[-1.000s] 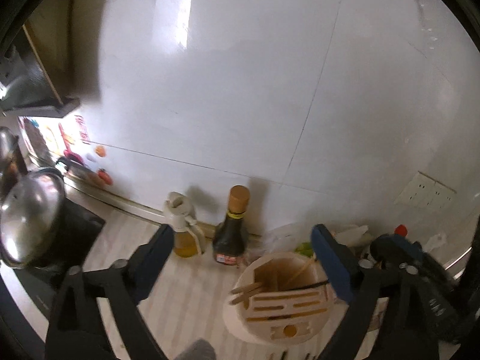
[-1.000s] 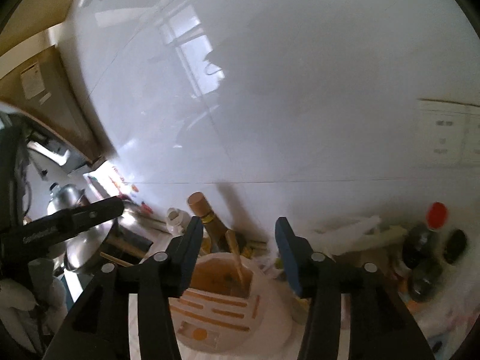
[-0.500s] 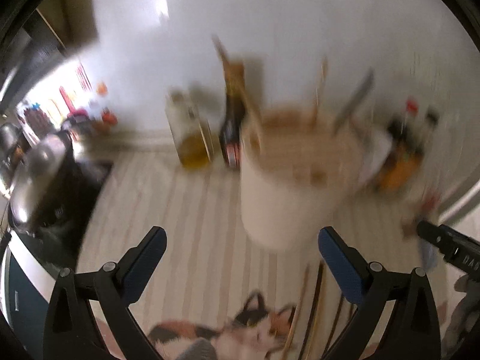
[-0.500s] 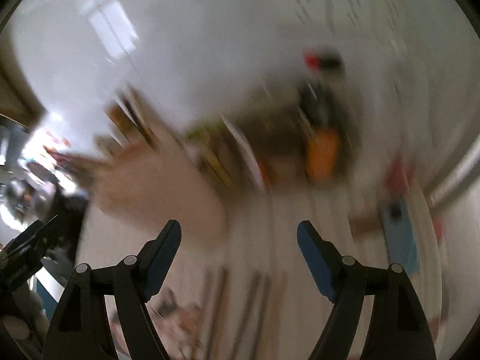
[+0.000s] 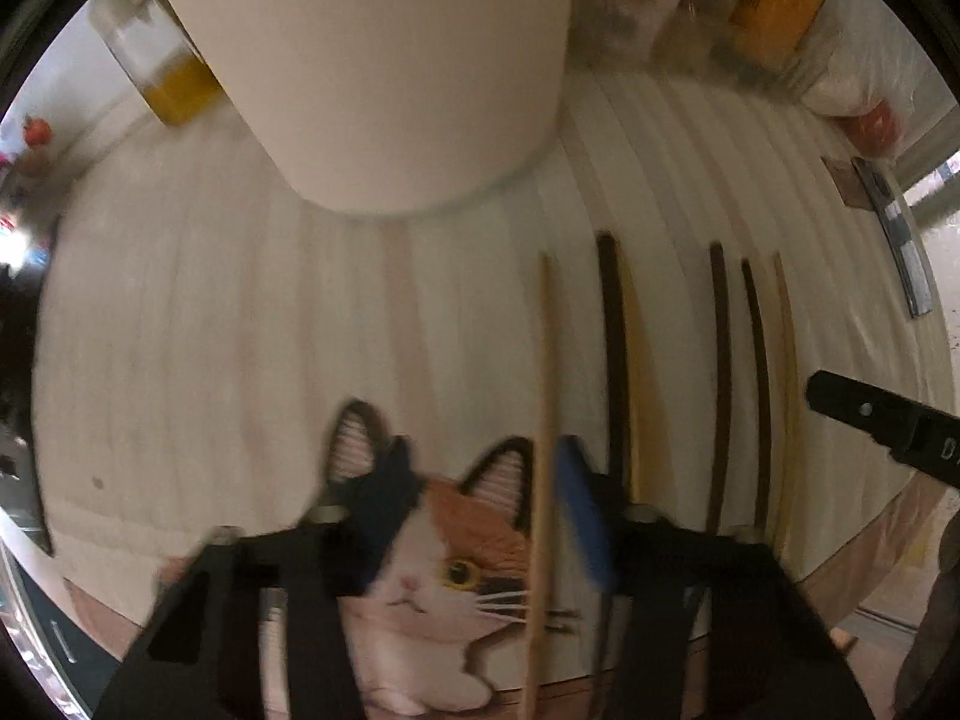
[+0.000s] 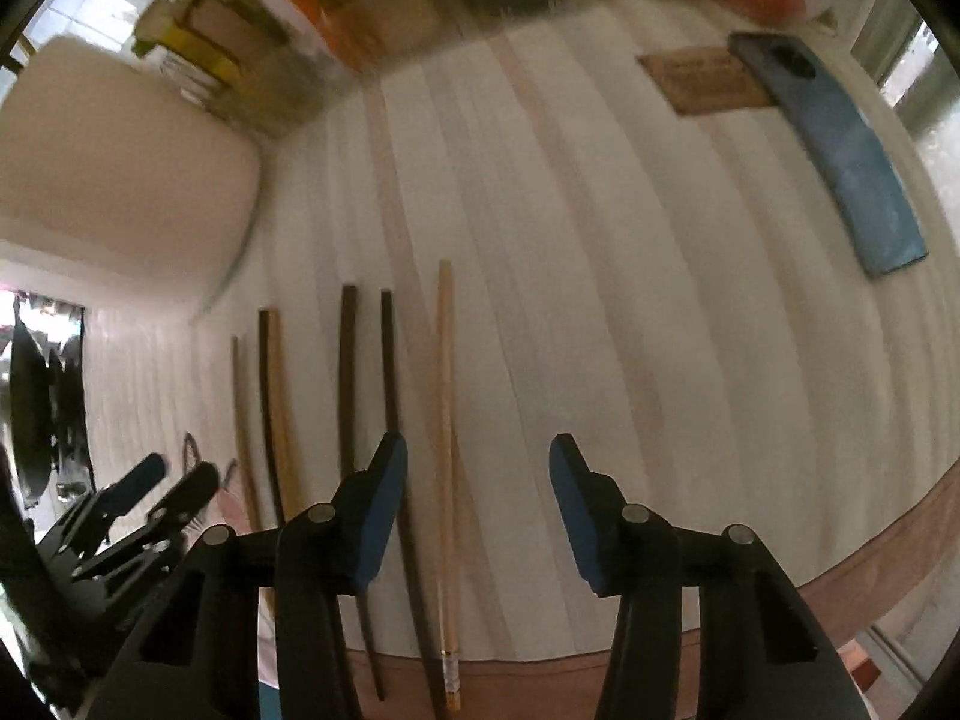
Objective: Organize utensils
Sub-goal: 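Grasp a light chopstick with the left tool while the right grasps another light one, then lift both held chopsticks and carry them up over the cream holder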
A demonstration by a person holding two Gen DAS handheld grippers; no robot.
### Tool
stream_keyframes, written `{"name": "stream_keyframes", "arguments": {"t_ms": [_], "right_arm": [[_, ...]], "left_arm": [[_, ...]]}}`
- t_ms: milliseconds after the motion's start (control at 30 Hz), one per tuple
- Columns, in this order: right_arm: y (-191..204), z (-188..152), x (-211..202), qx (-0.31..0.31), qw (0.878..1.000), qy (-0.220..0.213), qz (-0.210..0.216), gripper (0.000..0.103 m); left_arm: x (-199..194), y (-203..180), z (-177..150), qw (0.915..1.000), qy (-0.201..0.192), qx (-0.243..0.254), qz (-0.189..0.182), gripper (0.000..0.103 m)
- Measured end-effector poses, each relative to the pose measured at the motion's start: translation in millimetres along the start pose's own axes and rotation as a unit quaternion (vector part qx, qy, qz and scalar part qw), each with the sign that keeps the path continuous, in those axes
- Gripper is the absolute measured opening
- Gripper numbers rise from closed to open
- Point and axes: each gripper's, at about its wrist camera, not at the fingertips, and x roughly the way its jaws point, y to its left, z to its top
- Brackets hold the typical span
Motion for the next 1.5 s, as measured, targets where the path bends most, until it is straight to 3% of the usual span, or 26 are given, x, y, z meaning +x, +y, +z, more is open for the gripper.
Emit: {"name": "stream_keyframes", "arguments": {"t_ms": [67,133,233,300,567,800,967,1167,1500], "right_arm": [[1,-1,8,-0.007,1.0,0.007,-0.002,0.048],[7,-4,11,-0.027,0.999,0.002,-0.016,0.047],[18,-7,16,-0.061,0.997,0.004,-0.04,0.027],[22,-10,19,-0.083,0.995,0.007,-0.055,0.007],[14,-15,25,-0.123,0.989,0.053,-0.067,0.007],[23,-11,29,-0.148,0.984,0.067,-0.075,0.007],[39,7,28,-0.133,0.986,0.075,-0.067,0.007],[25,20,26,-0.105,0.99,0.08,-0.058,0.007],[18,18,21,-0.095,0.991,0.067,-0.064,0.007]], "left_arm": [[2,-4,-2,1.0,-0.005,0.0,-0.002,0.025],[6,-8,-4,1.0,-0.002,0.0,0.005,0.009],[7,-5,-7,0.9997,-0.005,-0.018,0.016,0.006],[6,5,-9,0.9991,-0.004,-0.036,0.02,0.005],[-2,47,-30,0.9955,0.013,-0.09,0.026,0.005],[-4,74,-35,0.9939,0.014,-0.108,0.013,0.005],[-1,66,-25,0.9949,0.019,-0.098,0.015,0.005],[2,60,-19,0.9959,0.019,-0.087,0.017,0.005],[1,58,-21,0.9964,0.009,-0.082,0.02,0.005]]}}
